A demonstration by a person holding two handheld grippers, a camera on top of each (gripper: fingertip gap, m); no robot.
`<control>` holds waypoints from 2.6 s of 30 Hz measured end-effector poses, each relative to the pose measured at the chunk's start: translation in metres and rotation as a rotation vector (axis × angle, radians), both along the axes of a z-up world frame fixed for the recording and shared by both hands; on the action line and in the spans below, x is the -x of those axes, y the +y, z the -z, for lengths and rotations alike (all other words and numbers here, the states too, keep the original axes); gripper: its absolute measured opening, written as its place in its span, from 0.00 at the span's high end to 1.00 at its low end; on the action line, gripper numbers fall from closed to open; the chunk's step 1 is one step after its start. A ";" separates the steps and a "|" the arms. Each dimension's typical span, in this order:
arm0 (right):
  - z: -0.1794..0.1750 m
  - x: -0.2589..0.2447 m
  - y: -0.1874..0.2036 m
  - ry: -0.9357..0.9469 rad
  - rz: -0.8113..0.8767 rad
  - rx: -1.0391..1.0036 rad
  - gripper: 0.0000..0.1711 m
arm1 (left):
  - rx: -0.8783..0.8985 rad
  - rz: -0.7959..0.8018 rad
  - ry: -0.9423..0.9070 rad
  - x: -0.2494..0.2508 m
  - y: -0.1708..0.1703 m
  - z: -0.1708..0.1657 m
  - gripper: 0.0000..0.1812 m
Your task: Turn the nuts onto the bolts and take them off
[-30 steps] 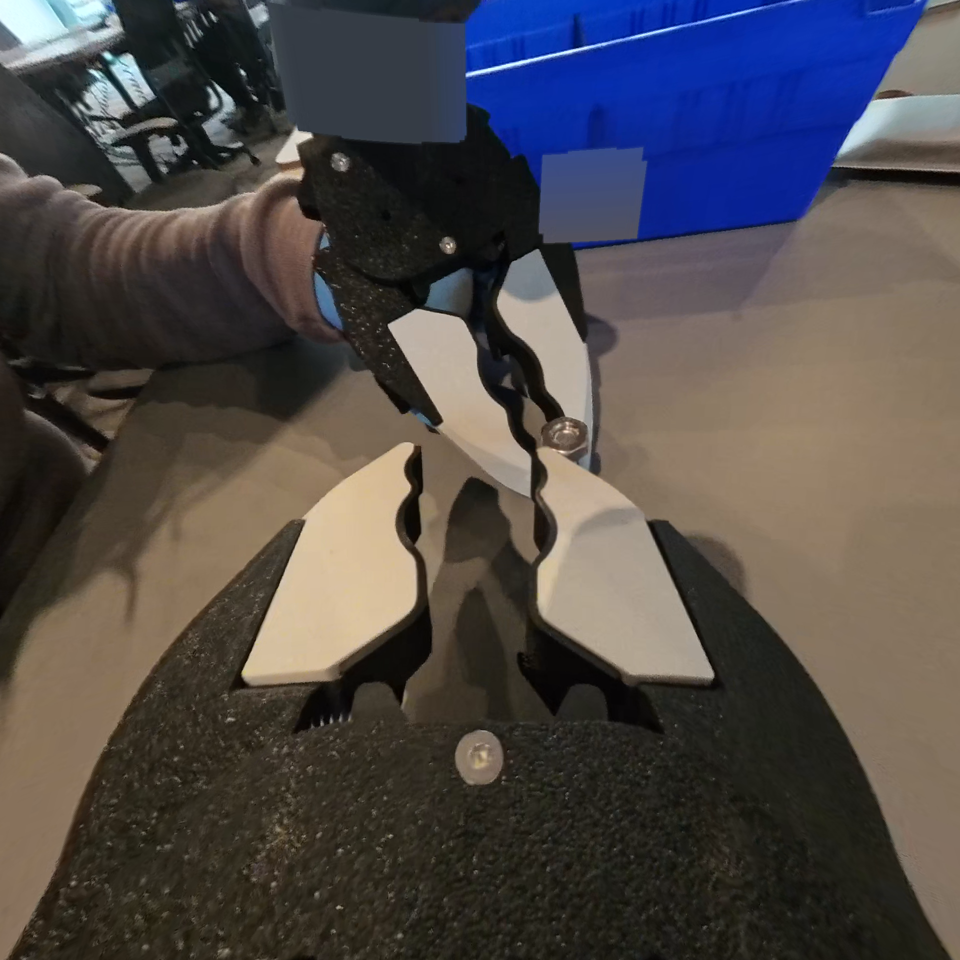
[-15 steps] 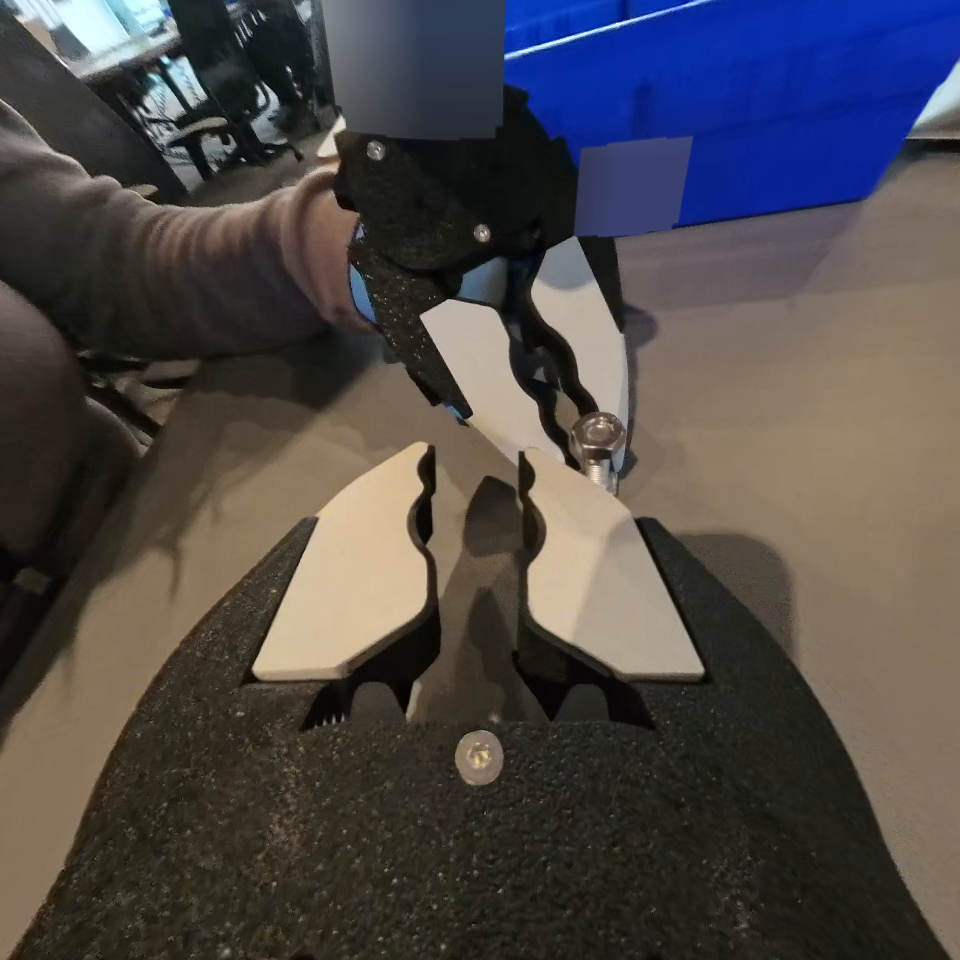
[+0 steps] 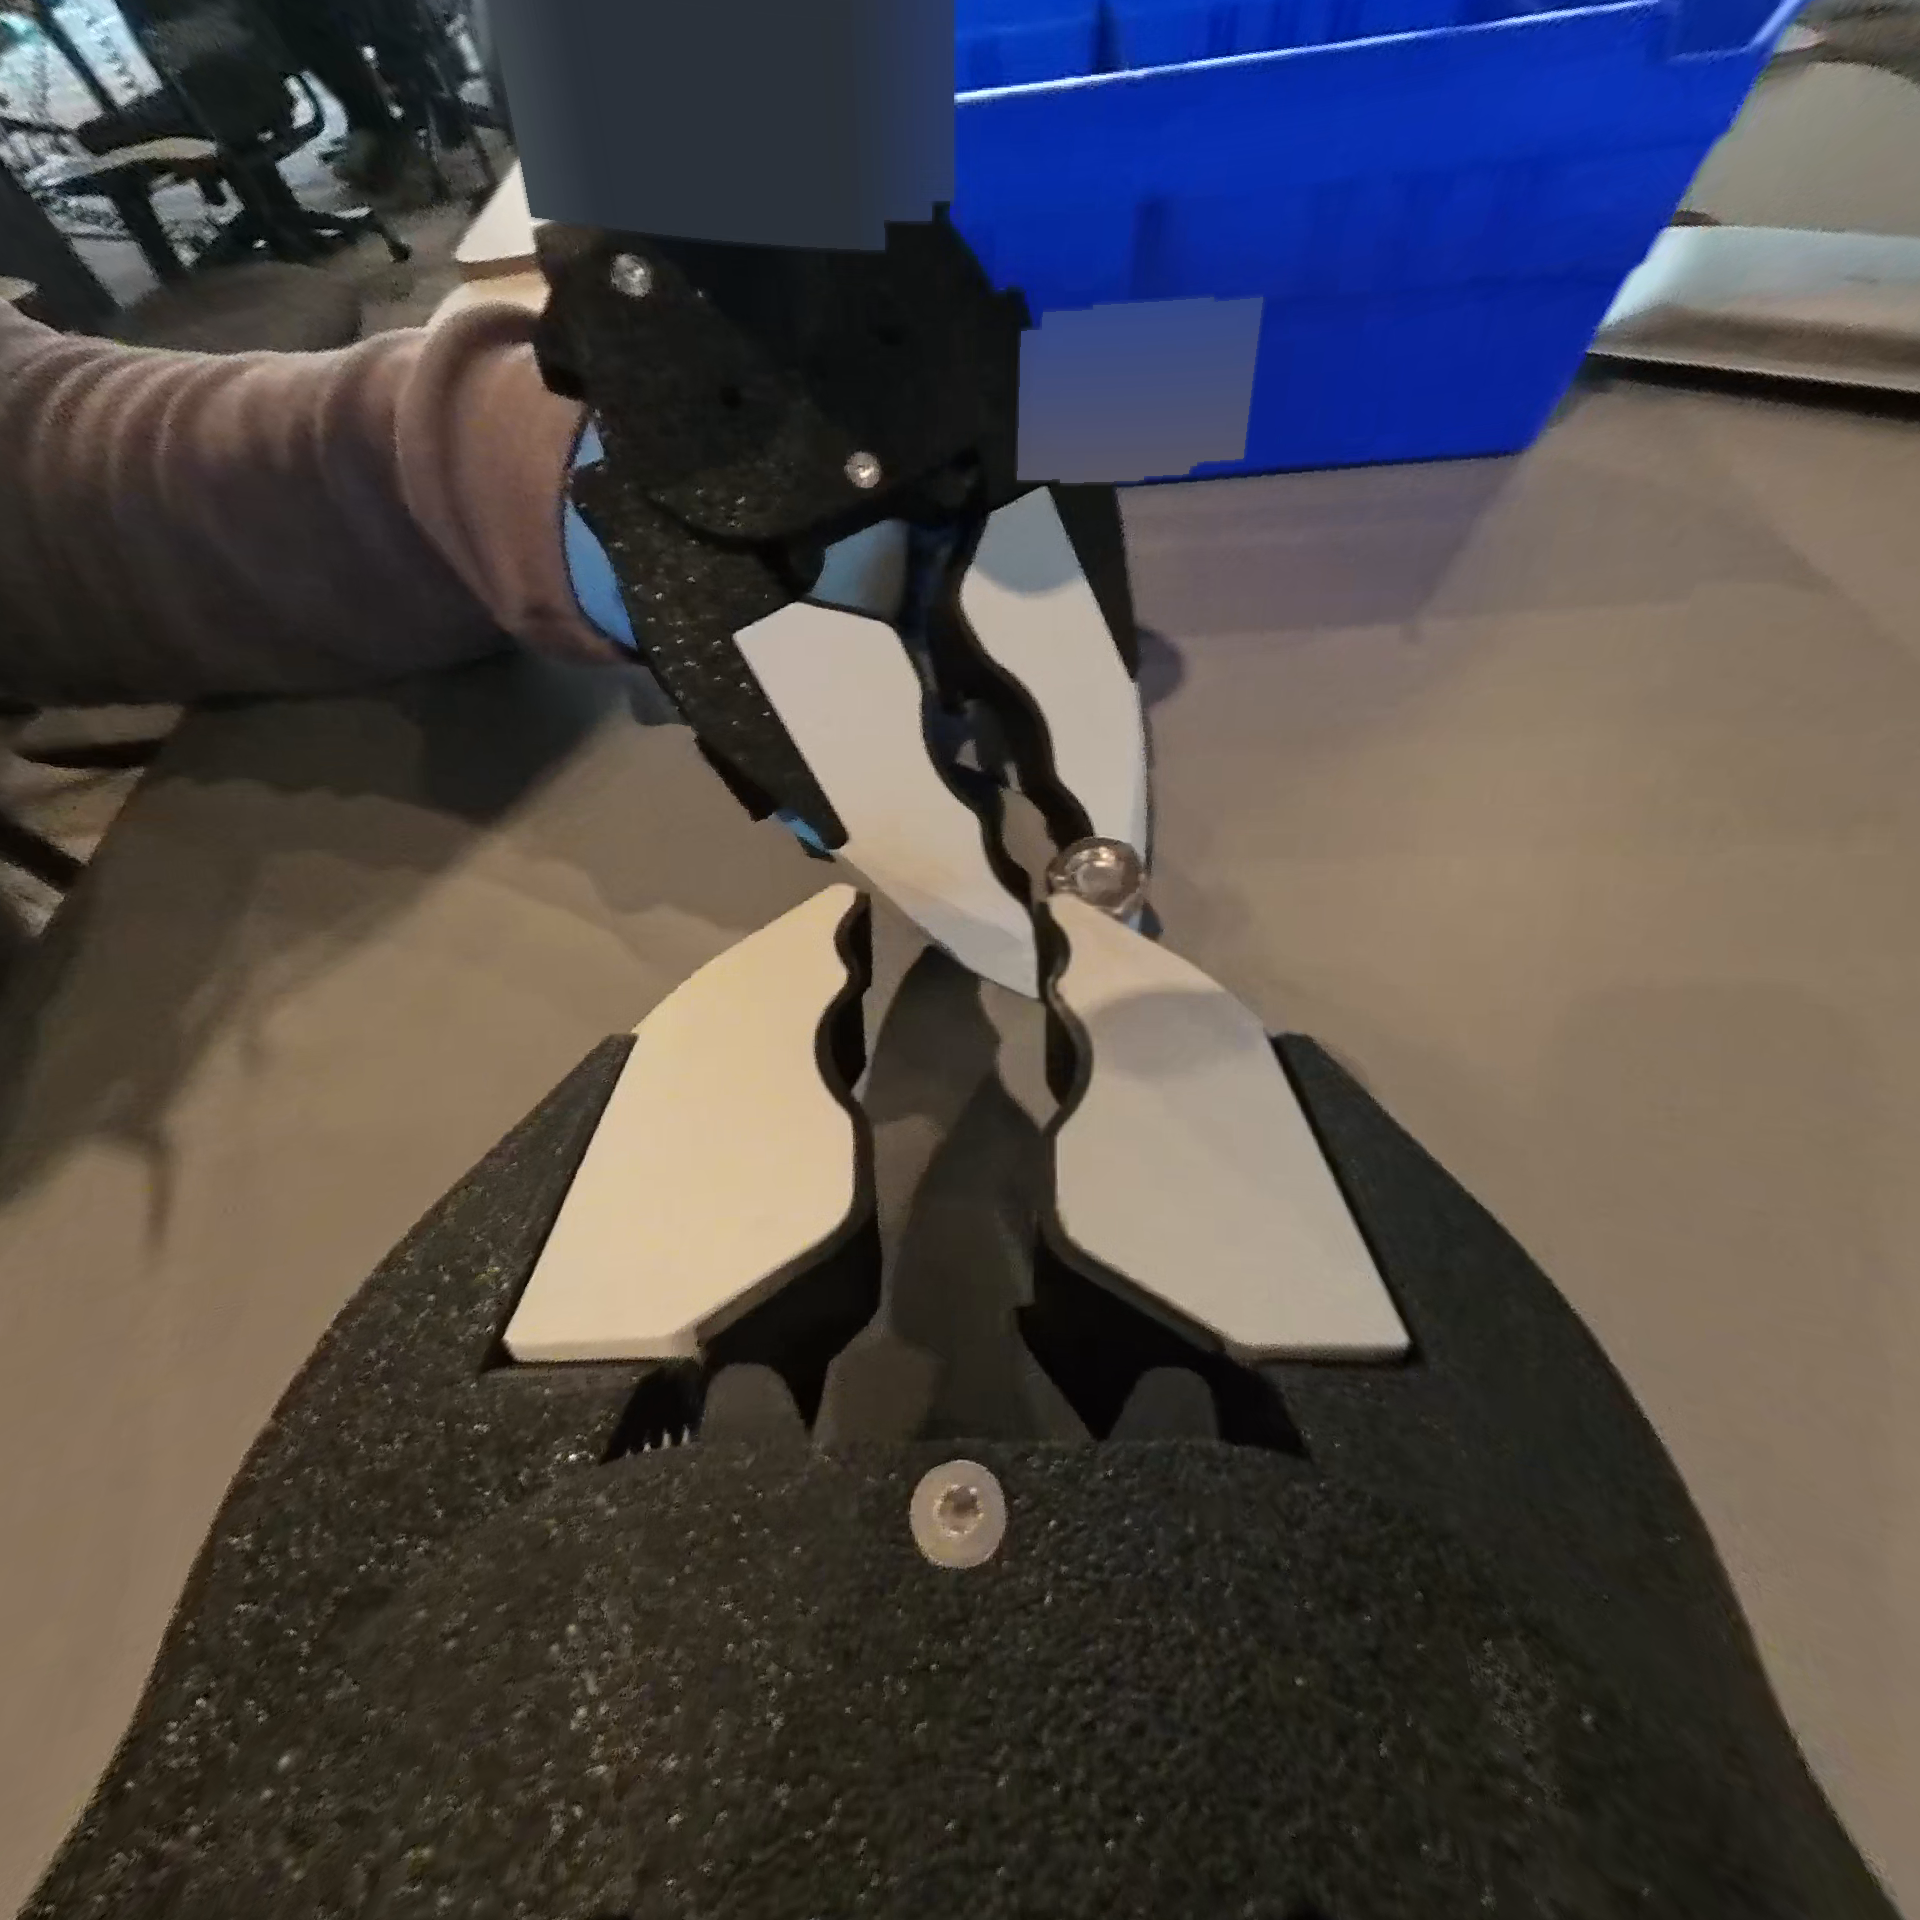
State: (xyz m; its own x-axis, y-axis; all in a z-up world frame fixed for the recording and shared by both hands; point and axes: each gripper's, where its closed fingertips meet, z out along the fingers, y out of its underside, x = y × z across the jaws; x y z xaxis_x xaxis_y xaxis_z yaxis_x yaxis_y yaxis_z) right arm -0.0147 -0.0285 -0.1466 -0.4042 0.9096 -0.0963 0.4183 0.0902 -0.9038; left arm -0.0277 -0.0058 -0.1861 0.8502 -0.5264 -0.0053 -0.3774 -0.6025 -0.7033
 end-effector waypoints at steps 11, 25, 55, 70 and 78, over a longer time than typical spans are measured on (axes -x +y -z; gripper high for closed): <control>0.005 0.002 0.002 0.005 0.020 -0.112 0.85 | -0.002 -0.002 -0.002 0.000 0.000 0.000 0.91; 0.007 0.001 0.002 -0.002 0.014 -0.122 0.86 | 0.000 -0.004 0.000 0.000 0.000 0.000 0.91; 0.003 0.000 -0.002 -0.016 -0.031 -0.025 0.92 | -0.001 -0.006 -0.001 0.000 0.000 0.000 0.91; 0.002 0.000 -0.001 -0.014 -0.026 -0.015 0.86 | -0.001 -0.007 -0.001 0.000 0.000 0.000 0.91; 0.000 0.007 0.019 -0.006 0.107 0.021 0.82 | 0.000 -0.007 0.000 0.000 0.000 0.000 0.91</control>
State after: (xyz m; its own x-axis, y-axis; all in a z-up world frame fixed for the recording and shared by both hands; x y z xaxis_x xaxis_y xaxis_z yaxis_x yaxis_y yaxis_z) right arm -0.0222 -0.0098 -0.1462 -0.3047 0.9451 -0.1182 0.4295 0.0255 -0.9027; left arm -0.0279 -0.0060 -0.1860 0.8538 -0.5205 -0.0049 -0.3730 -0.6052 -0.7033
